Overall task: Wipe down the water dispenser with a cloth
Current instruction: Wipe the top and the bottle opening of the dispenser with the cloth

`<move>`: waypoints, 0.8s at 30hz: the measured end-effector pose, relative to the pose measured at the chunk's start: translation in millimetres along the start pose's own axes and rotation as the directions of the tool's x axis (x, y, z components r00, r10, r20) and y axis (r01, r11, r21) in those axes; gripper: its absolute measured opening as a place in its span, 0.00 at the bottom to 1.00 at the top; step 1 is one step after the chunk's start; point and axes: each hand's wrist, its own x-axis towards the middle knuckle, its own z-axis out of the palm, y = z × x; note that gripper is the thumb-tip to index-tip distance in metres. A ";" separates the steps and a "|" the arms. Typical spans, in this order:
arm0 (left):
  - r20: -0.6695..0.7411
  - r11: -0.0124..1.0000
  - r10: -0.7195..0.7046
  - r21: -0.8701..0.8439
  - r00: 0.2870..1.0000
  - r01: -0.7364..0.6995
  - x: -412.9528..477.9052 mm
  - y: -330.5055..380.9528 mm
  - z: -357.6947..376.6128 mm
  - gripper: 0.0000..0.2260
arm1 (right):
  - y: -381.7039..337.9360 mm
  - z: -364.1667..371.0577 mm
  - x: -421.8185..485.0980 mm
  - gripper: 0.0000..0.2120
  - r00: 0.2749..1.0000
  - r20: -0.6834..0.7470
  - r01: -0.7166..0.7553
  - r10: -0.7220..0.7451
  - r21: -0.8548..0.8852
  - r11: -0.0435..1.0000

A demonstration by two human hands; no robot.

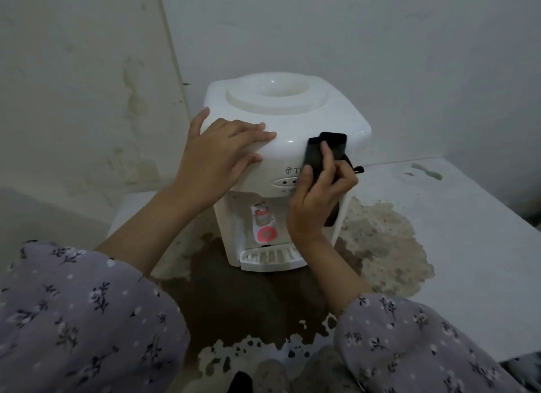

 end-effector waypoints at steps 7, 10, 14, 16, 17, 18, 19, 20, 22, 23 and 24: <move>0.028 0.987 0.001 -0.159 1.000 0.003 -5.1 -9.5 -0.7 0.17 | -19.6 9.9 -23.5 0.15 0.938 0.180 0.312 -0.296 -0.069 0.948; 0.007 0.977 -0.008 -0.212 1.000 0.009 -15.5 -21.0 -2.1 0.16 | -13.4 6.6 -38.7 0.22 0.818 0.341 0.510 -0.464 -0.057 0.858; -0.122 0.986 -0.112 -0.137 0.986 0.095 -35.5 -30.8 -1.6 0.14 | -10.7 -7.3 -39.0 0.24 0.826 0.332 0.477 -0.455 0.016 0.879; -0.151 0.984 -0.142 -0.125 0.978 0.124 -42.9 -34.8 -0.9 0.14 | -19.7 -7.0 -24.8 0.23 0.882 0.225 0.421 -0.414 0.014 0.907; -0.147 0.984 -0.143 -0.128 0.979 0.124 -45.1 -36.2 -0.3 0.14 | -24.0 -3.9 -16.7 0.22 0.894 0.189 0.414 -0.407 0.001 0.910; -0.137 0.982 -0.146 -0.140 0.980 0.126 -46.4 -36.9 0.6 0.15 | -26.6 0.7 -9.8 0.22 0.895 0.175 0.419 -0.410 -0.014 0.908; -0.129 0.977 -0.158 -0.164 0.979 0.136 -46.7 -37.2 1.6 0.15 | -27.5 5.4 -5.1 0.22 0.888 0.181 0.435 -0.423 -0.032 0.900; -0.124 0.969 -0.177 -0.193 0.976 0.152 -46.4 -37.6 2.7 0.15 | -27.2 9.8 -3.8 0.22 0.873 0.199 0.465 -0.446 -0.057 0.884; -0.136 0.958 -0.202 -0.235 0.970 0.166 -46.0 -39.1 5.2 0.15 | -21.6 14.5 -11.9 0.23 0.796 0.275 0.581 -0.540 -0.096 0.808; -0.144 0.956 -0.201 -0.244 0.969 0.162 -46.2 -40.5 6.2 0.15 | -16.5 13.8 -19.1 0.21 0.731 0.335 0.654 -0.594 -0.097 0.750; -0.148 0.955 -0.199 -0.250 0.969 0.158 -46.8 -41.6 6.8 0.15 | -10.4 11.8 -27.4 0.20 0.656 0.411 0.720 -0.634 -0.086 0.689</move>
